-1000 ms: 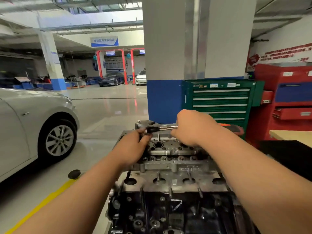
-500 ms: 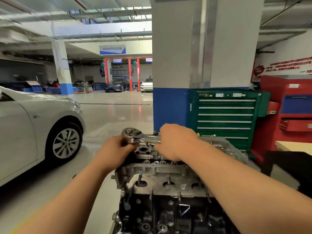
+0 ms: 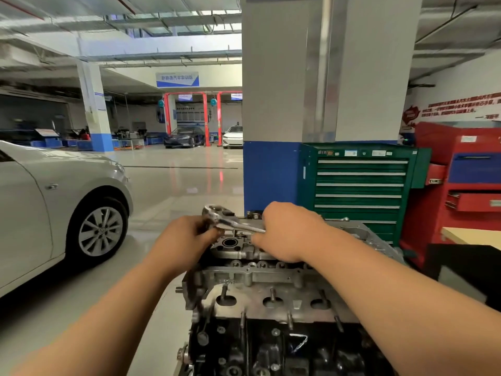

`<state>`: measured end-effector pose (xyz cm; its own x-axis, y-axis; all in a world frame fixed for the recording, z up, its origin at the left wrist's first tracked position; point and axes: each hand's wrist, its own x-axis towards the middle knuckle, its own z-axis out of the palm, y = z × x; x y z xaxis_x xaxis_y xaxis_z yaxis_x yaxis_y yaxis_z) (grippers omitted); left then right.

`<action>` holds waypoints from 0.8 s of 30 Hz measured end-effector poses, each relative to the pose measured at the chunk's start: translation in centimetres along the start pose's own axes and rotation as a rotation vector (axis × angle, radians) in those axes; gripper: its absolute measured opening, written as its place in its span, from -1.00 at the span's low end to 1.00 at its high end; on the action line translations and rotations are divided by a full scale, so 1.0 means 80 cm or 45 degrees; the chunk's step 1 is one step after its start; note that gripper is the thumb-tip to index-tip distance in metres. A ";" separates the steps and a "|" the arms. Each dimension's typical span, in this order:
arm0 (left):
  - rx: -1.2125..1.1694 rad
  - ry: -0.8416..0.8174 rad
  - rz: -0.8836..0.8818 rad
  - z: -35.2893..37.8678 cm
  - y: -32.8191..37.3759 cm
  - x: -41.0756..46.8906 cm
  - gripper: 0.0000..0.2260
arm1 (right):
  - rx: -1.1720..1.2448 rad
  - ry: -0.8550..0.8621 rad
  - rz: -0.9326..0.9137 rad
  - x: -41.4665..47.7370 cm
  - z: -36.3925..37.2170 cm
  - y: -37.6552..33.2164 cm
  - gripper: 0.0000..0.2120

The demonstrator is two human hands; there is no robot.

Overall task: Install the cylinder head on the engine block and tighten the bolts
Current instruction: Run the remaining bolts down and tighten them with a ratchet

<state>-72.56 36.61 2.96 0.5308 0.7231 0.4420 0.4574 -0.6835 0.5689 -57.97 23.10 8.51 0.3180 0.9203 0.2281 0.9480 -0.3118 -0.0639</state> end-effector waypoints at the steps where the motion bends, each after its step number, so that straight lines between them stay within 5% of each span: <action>1: -0.018 0.038 0.017 -0.007 0.004 0.005 -0.90 | 0.024 0.058 -0.006 0.001 -0.002 0.002 -0.67; 13: -0.238 0.134 0.009 -0.009 0.013 0.007 -0.88 | -0.031 0.231 -0.073 0.007 -0.008 0.016 -0.72; 24: -0.311 0.033 -0.006 0.001 -0.007 0.002 -0.94 | -0.149 0.148 -0.159 0.000 0.010 0.003 -0.66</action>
<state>-72.71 37.10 2.67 0.5094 0.7306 0.4547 0.2718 -0.6380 0.7205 -57.75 23.22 7.69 0.1883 0.9220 0.3385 0.9699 -0.2287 0.0835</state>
